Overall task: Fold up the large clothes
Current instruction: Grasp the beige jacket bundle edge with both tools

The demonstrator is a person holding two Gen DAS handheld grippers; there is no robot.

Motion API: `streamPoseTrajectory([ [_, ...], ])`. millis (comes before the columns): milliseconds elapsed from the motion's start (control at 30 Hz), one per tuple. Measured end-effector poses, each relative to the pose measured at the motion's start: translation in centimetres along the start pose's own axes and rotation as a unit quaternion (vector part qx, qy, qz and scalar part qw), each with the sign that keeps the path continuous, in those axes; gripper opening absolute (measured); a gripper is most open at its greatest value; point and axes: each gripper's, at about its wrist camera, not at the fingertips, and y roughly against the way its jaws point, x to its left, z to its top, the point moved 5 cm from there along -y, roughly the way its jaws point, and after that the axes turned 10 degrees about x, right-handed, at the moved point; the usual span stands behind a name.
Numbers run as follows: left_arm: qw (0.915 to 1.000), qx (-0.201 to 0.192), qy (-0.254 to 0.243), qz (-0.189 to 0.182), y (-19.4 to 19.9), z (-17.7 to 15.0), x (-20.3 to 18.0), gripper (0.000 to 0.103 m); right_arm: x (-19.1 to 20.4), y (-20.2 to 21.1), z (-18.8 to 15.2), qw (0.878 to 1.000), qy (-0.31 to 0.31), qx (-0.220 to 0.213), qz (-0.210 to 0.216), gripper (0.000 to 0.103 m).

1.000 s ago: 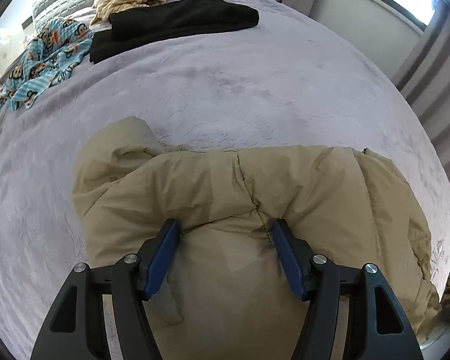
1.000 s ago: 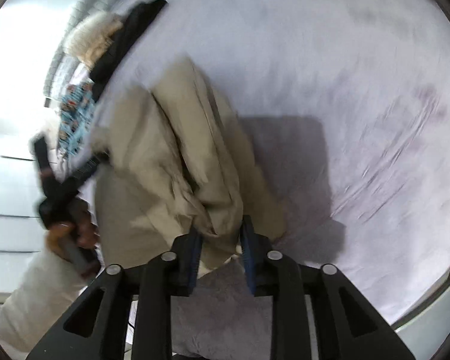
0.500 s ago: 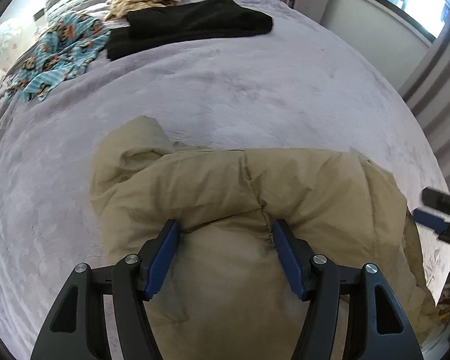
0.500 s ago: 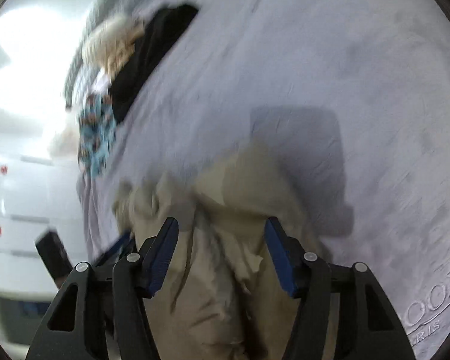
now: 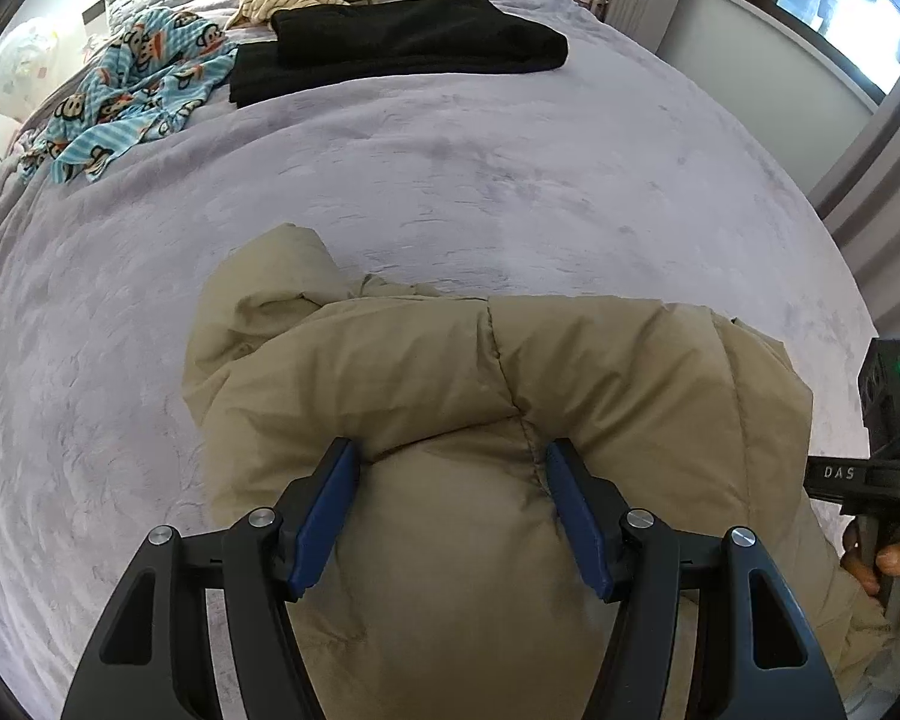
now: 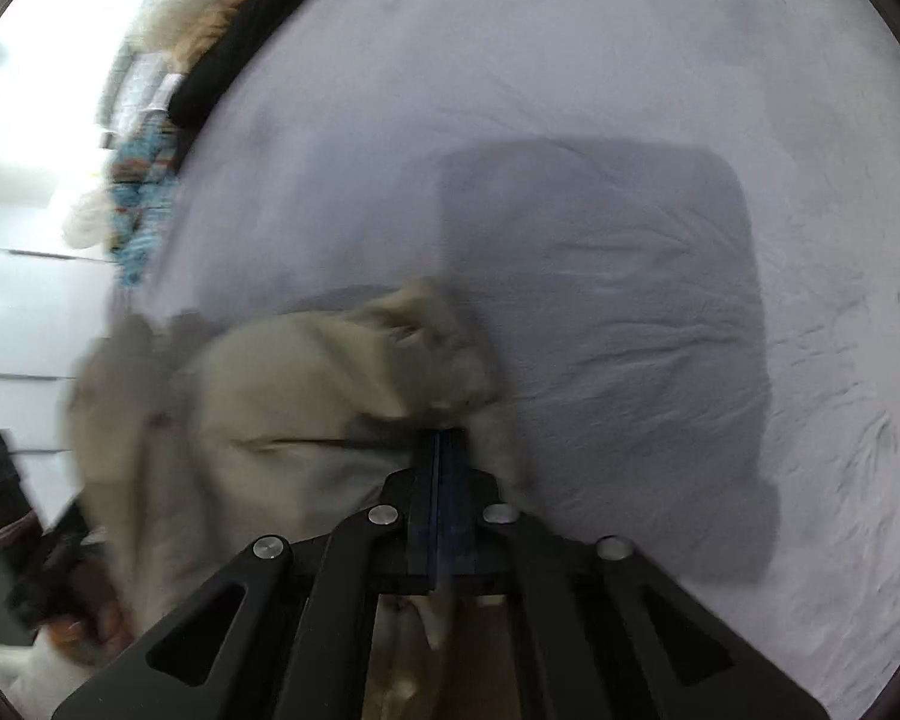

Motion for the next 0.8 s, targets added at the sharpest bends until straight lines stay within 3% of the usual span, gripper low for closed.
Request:
streamPoseTrajectory([
  [67, 1.0, 0.001, -0.001, 0.0, -0.1, 0.0, -0.1, 0.065, -0.1, 1.5, -0.3, 1.0, 0.001, -0.004, -0.005, 0.0],
  [133, 1.0, 0.0, -0.002, -0.002, -0.1, -0.1, 0.0, 0.065, 1.0, 3.7, -0.5, 0.999, 0.02, -0.022, -0.011, 0.008],
  [200, 1.0, -0.001, -0.002, -0.006, -0.1, -0.2, 0.1, 0.065, 3.0, 6.0, -0.7, 0.998, 0.044, -0.039, 0.03, 0.008],
  [233, 1.0, -0.001, -0.001, -0.007, -0.1, -0.1, 0.1, 0.065, 4.1, 7.0, -0.6, 0.996, 0.054, -0.043, 0.05, 0.015],
  [300, 1.0, -0.001, -0.002, -0.006, -0.2, -0.1, 0.1, 0.065, 6.7, 8.2, -0.6, 0.99, 0.084, -0.033, 0.107, 0.053],
  [333, 1.0, -0.002, -0.001, -0.005, -0.2, -0.1, 0.1, 0.065, 7.5, 8.2, -0.7, 0.988, 0.091, -0.026, 0.123, 0.077],
  [367, 1.0, -0.002, -0.001, -0.004, -0.2, -0.1, 0.0, 0.065, 8.8, 7.6, -0.6, 0.982, 0.104, -0.01, 0.155, 0.079],
  [433, 1.0, 0.0, 0.001, -0.006, 0.1, -0.1, 0.2, 0.065, 10.3, 5.3, -0.2, 0.978, 0.106, 0.023, 0.177, 0.079],
  [500, 1.0, -0.002, 0.006, -0.007, 0.7, 0.0, 0.6, 0.065, 10.6, 2.5, 0.6, 0.98, 0.09, 0.045, 0.173, 0.078],
  [533, 0.9999, -0.008, 0.012, -0.003, 1.2, 0.0, 1.1, 0.065, 10.5, 1.7, 1.0, 0.98, 0.078, 0.052, 0.175, 0.067],
  [567, 0.9996, -0.02, 0.02, 0.008, 1.9, 0.1, 1.9, 0.065, 10.5, 0.2, 1.5, 0.978, 0.055, 0.066, 0.19, 0.024],
  [600, 0.999, -0.028, 0.028, 0.019, 2.4, 0.2, 2.6, 0.065, 10.5, -0.8, 1.6, 0.976, 0.039, 0.075, 0.2, 0.009],
  [633, 0.998, -0.037, 0.042, 0.03, 2.9, 0.4, 3.7, 0.065, 10.6, -1.3, 1.8, 0.976, 0.025, 0.078, 0.201, 0.009],
  [700, 0.9965, -0.036, 0.066, 0.036, 3.1, 0.5, 5.5, 0.065, 11.7, -0.5, 1.2, 0.98, 0.055, 0.053, 0.185, 0.007],
  [800, 0.9955, -0.01, 0.092, 0.019, 1.7, 0.4, 7.1, 0.065, 11.5, 1.8, -0.3, 0.986, 0.091, 0.033, 0.132, 0.006],
])
